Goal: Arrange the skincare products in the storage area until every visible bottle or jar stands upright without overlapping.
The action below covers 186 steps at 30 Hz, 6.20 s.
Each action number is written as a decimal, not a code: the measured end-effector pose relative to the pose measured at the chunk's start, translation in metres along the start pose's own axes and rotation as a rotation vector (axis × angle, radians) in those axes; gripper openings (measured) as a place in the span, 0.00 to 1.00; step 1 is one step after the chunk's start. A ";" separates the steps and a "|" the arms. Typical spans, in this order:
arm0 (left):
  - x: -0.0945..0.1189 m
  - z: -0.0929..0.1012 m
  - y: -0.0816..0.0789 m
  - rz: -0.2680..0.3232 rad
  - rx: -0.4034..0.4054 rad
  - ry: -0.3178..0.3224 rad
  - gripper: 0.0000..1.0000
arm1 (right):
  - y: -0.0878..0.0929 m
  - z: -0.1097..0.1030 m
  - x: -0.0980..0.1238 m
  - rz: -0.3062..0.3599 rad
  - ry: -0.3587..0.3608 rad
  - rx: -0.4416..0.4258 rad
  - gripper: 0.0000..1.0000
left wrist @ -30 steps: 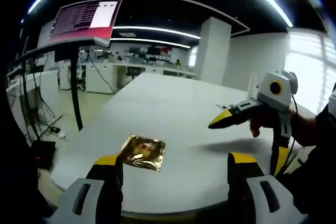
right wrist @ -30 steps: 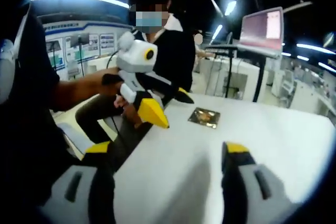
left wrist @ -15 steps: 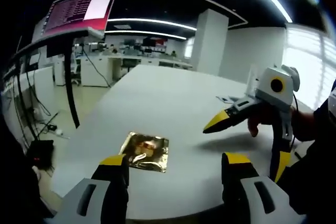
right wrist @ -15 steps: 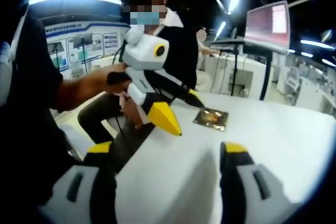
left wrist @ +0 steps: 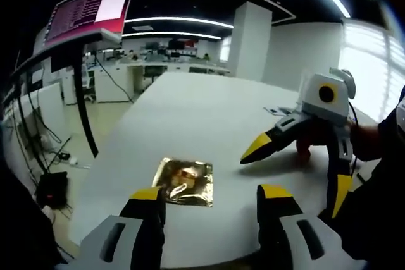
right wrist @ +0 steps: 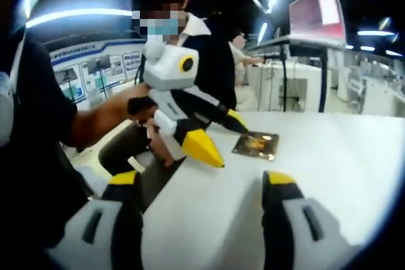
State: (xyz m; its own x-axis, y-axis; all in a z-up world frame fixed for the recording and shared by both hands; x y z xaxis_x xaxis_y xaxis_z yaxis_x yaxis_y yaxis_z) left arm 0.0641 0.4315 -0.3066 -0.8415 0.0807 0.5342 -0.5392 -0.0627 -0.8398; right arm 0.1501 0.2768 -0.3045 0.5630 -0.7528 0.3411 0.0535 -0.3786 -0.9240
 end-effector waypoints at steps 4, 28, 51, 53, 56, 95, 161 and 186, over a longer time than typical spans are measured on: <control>-0.001 -0.004 -0.002 -0.012 -0.016 -0.012 0.52 | 0.000 0.003 -0.002 0.001 -0.002 -0.007 0.77; -0.001 -0.019 -0.005 -0.080 0.013 -0.067 0.15 | -0.006 0.021 -0.018 -0.061 0.029 -0.027 0.71; -0.002 -0.023 -0.003 -0.080 0.024 -0.046 0.00 | -0.015 0.055 -0.019 0.201 0.088 -0.342 0.49; -0.003 -0.023 -0.003 -0.078 0.026 -0.042 0.00 | -0.014 0.062 -0.017 0.215 0.120 -0.375 0.43; -0.003 -0.024 -0.003 -0.076 0.029 -0.035 0.00 | -0.012 0.071 -0.015 0.217 0.160 -0.393 0.40; -0.003 -0.023 -0.002 -0.050 -0.002 -0.012 0.00 | -0.018 0.086 -0.031 0.214 0.136 -0.413 0.00; -0.008 0.045 -0.043 0.098 -0.055 0.178 0.00 | -0.005 0.013 0.079 0.378 0.331 -0.245 0.00; -0.021 0.075 -0.053 0.094 -0.071 0.232 0.00 | 0.015 -0.010 0.114 0.370 0.370 -0.243 0.00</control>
State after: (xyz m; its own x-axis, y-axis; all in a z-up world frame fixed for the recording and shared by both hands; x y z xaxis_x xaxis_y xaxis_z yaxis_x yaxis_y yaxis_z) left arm 0.1083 0.3583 -0.2660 -0.8528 0.3043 0.4244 -0.4488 -0.0115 -0.8935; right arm 0.2066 0.1801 -0.2775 0.1800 -0.9803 0.0811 -0.3078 -0.1344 -0.9419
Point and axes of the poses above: the point that each gripper's makers call its tool centre point, and the gripper's own axes: x roughly backward along the fingers, z roughly to its right, y roughly out of its underside, the point moved 9 cm from there along x, roughly backward along the fingers, and after that the axes turned 11 degrees about -y, right-handed, at the moved point
